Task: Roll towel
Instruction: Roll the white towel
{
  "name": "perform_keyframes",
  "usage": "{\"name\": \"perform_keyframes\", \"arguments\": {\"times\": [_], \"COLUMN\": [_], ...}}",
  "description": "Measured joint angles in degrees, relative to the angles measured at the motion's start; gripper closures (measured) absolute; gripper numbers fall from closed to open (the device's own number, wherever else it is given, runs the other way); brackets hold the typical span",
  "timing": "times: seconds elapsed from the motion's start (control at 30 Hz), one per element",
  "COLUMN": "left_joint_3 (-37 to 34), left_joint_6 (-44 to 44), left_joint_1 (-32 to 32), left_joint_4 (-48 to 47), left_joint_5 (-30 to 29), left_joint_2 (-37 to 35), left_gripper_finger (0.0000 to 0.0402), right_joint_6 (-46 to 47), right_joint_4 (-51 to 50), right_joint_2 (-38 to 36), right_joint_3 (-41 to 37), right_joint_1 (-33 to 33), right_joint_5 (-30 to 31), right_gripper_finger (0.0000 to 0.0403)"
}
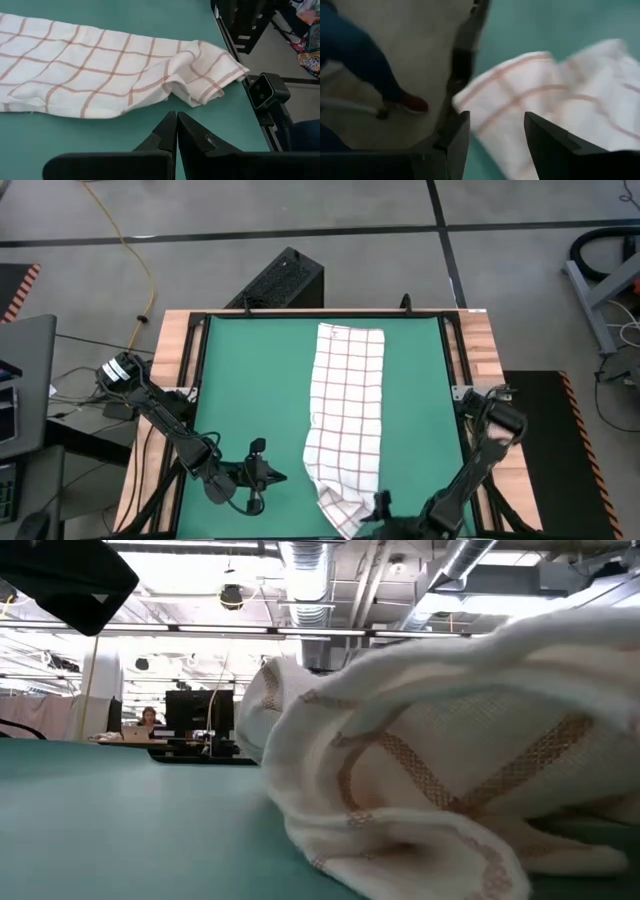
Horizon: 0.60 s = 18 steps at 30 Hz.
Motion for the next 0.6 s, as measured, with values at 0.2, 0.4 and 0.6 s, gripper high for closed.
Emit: {"name": "perform_keyframes", "arguments": {"times": [0.2, 0.4, 0.6], "left_joint_3": [0.0, 0.0, 0.0], "left_joint_6": [-0.4, -0.8, -1.2], "left_joint_1": [0.0, 0.0, 0.0], "left_joint_4": [0.0, -0.1, -0.1], "left_joint_5": [0.0, 0.1, 0.1], "left_joint_2": [0.0, 0.0, 0.0], "left_gripper_finger": [0.0400, 0.0400, 0.0400], "right_joint_6": [-10.9, -10.1, -1.6], "right_joint_4": [-7.2, -24.6, -34.4], "right_joint_2": [12.5, 22.4, 26.3], "right_joint_3": [14.1, 29.1, 35.3], "right_joint_1": [-0.3, -0.5, -0.7], "right_joint_5": [1.1, 1.6, 3.0], "right_gripper_finger": [0.0192, 0.0192, 0.0199]}}
